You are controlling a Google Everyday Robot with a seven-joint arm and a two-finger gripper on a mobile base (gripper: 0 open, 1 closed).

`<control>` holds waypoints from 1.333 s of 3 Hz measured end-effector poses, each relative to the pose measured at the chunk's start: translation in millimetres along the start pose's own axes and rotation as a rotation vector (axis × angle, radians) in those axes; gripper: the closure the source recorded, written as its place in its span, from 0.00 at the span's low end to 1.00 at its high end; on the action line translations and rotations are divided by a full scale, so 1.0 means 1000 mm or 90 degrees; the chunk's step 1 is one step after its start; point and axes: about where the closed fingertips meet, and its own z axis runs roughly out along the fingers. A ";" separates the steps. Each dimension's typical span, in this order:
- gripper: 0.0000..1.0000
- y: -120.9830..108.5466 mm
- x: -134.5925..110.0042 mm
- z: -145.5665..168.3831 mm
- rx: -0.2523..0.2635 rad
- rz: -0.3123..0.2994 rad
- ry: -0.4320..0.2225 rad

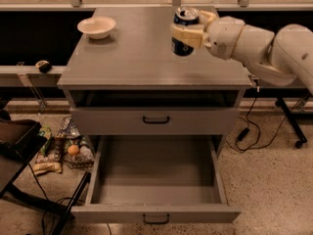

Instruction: Place pepsi can into middle drawer

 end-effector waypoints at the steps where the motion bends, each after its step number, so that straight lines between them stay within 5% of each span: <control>1: 1.00 0.052 0.052 -0.034 -0.068 0.045 0.022; 2: 1.00 0.106 0.122 -0.087 -0.133 0.110 -0.006; 3: 1.00 0.106 0.122 -0.087 -0.133 0.111 -0.006; 4: 1.00 0.124 0.152 -0.085 -0.137 0.155 -0.006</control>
Offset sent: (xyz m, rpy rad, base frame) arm -0.1192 -0.0279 -0.1888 0.0894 0.2292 0.2488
